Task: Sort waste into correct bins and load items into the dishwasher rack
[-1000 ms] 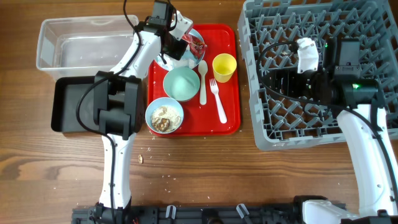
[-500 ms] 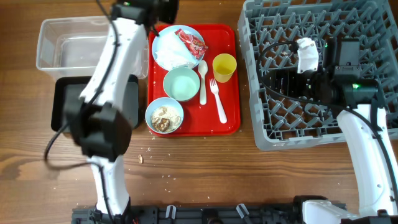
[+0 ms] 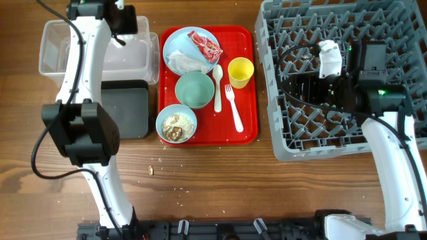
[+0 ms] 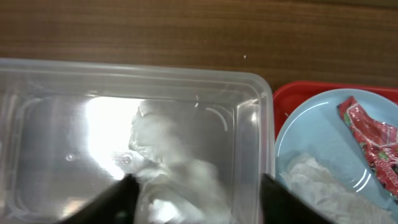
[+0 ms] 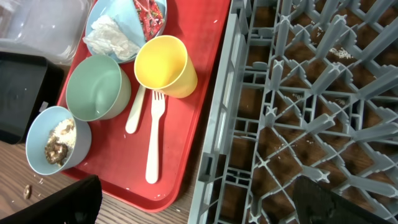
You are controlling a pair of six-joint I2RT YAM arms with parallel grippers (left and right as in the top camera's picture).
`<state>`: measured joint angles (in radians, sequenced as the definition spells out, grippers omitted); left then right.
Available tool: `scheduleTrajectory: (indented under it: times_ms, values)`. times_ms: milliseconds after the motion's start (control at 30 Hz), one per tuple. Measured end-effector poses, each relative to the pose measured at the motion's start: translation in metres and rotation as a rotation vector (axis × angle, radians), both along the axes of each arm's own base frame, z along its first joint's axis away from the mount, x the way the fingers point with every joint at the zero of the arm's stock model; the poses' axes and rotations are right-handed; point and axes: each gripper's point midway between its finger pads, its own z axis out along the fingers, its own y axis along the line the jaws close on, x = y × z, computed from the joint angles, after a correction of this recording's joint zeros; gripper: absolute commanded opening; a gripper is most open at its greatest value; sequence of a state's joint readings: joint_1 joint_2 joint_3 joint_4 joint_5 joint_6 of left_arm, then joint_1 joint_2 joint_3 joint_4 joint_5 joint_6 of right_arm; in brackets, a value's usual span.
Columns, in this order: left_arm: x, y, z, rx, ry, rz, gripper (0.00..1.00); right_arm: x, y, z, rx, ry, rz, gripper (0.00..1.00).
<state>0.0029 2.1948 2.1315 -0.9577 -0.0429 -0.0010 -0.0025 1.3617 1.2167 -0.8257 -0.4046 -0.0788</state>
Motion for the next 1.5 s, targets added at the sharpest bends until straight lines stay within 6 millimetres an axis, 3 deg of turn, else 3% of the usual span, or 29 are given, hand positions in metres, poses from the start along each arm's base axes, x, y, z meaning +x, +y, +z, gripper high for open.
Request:
scheduleTrajectory:
  times_ms: [200, 267, 500, 533, 567, 700, 967, 1167, 1267, 1333, 1400, 1500]
  values:
    - [0.001, -0.024, -0.002, -0.055, -0.001, -0.051, 0.75, 0.000, 0.000, 0.000, 0.000, 0.000, 0.000, 1.00]
    - [0.000, -0.041, -0.001, -0.072, 0.000, -0.085, 0.73, 0.000, 0.000, 0.000, 0.000, 0.000, 0.000, 1.00]
    - [-0.022, -0.129, -0.004, -0.133, 0.052, -0.158, 0.75, 0.000, 0.000, 0.000, 0.000, 0.001, 0.000, 1.00]
    - [-0.032, -0.151, -0.010, -0.145, 0.080, -0.172, 0.75, 0.000, 0.000, 0.000, 0.000, 0.001, 0.000, 1.00]
    - [-0.037, -0.156, -0.014, -0.153, 0.098, -0.163, 0.74, 0.000, 0.000, 0.000, 0.000, 0.001, 0.000, 1.00]
    - [-0.052, -0.163, -0.036, -0.174, 0.188, -0.096, 0.75, -0.001, 0.000, -0.001, 0.000, 0.005, 0.000, 1.00]
    - [-0.052, -0.165, -0.097, -0.169, 0.295, -0.040, 0.79, -0.001, 0.000, -0.001, 0.000, 0.005, 0.000, 1.00]
    - [-0.048, -0.166, -0.122, -0.168, 0.314, -0.028, 0.80, -0.001, 0.000, -0.001, 0.000, 0.005, 0.000, 1.00]
    - [-0.040, -0.168, -0.133, -0.173, 0.299, -0.029, 0.67, -0.001, 0.000, -0.001, 0.000, 0.005, 0.000, 1.00]
    - [-0.036, -0.170, -0.137, -0.178, 0.288, -0.025, 0.41, -0.001, 0.000, -0.001, 0.000, 0.005, 0.000, 1.00]
    - [-0.033, -0.170, -0.138, -0.183, 0.277, -0.022, 0.06, -0.001, 0.000, -0.001, 0.000, 0.006, 0.000, 1.00]
    - [-0.029, -0.172, -0.137, -0.186, 0.261, -0.027, 0.04, -0.002, 0.000, -0.001, 0.000, 0.008, 0.000, 1.00]
